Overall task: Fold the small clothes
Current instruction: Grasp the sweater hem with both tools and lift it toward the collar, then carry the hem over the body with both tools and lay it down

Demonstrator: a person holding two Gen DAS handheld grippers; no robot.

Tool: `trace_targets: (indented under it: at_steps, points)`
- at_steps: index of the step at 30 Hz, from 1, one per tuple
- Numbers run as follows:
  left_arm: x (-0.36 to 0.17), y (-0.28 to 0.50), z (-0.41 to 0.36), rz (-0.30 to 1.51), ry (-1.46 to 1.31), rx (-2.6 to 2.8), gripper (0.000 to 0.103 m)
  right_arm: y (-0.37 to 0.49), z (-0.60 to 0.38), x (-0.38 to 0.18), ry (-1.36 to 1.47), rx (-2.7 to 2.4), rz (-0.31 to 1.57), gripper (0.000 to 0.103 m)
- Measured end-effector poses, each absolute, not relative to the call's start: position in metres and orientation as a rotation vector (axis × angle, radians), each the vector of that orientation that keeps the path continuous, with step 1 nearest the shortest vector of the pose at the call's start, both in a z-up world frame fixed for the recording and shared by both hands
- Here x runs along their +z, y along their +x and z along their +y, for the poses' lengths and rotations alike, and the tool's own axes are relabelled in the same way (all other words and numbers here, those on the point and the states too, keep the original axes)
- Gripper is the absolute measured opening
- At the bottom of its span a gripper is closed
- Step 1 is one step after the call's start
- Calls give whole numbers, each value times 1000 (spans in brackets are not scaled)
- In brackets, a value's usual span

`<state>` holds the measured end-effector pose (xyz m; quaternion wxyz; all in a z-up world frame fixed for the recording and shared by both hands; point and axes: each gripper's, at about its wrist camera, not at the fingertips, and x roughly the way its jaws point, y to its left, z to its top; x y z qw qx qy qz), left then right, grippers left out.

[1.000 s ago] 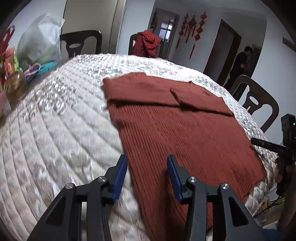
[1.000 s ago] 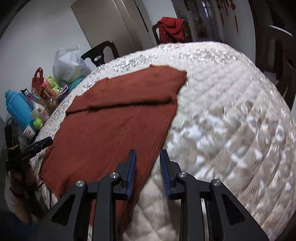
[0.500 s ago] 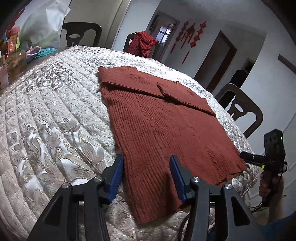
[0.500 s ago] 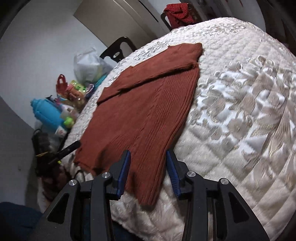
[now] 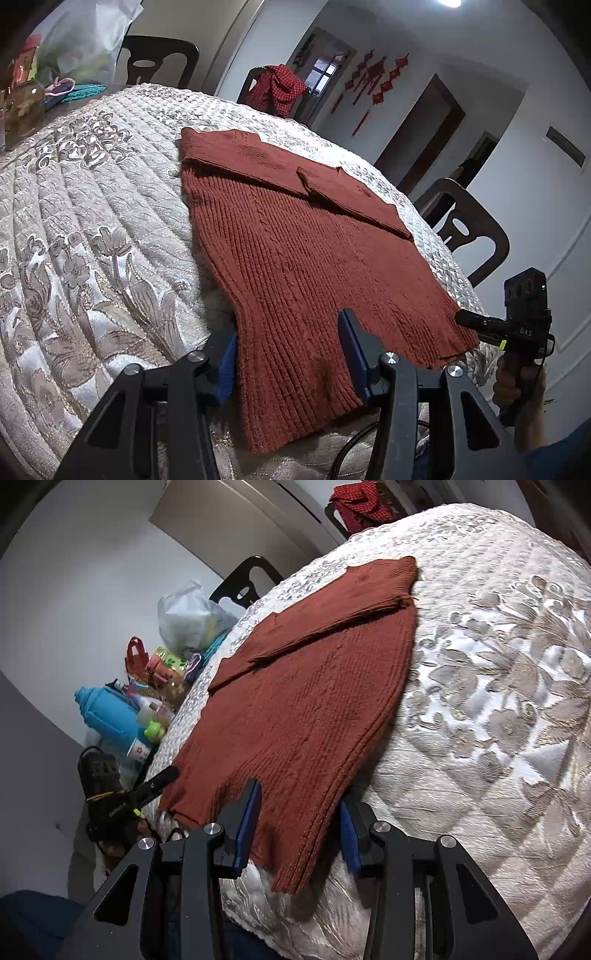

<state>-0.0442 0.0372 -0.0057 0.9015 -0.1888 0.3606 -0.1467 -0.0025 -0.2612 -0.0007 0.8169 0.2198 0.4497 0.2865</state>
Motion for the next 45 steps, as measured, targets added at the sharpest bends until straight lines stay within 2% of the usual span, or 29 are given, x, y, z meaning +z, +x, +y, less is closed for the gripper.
trace_targets:
  at_steps: [2, 6, 14, 20, 32, 45]
  points:
    - [-7, -48, 38, 748, -381, -296, 39, -6, -259, 1, 441, 612, 956, 39]
    - [-8, -49, 43, 761, -389, -291, 27, -9, -265, -2, 452, 611, 963, 26]
    - [-9, -49, 45, 771, -395, -292, 11, -6, -264, -7, 458, 592, 969, 9]
    - [0, -57, 54, 712, -433, -342, 9, -15, -267, -1, 468, 634, 947, 7]
    - [62, -89, 75, 457, -453, -389, 7, -43, -289, 65, 484, 743, 699, 6]
    - [80, -21, 83, 427, -494, -382, 7, 11, -289, 83, 545, 738, 609, 7]
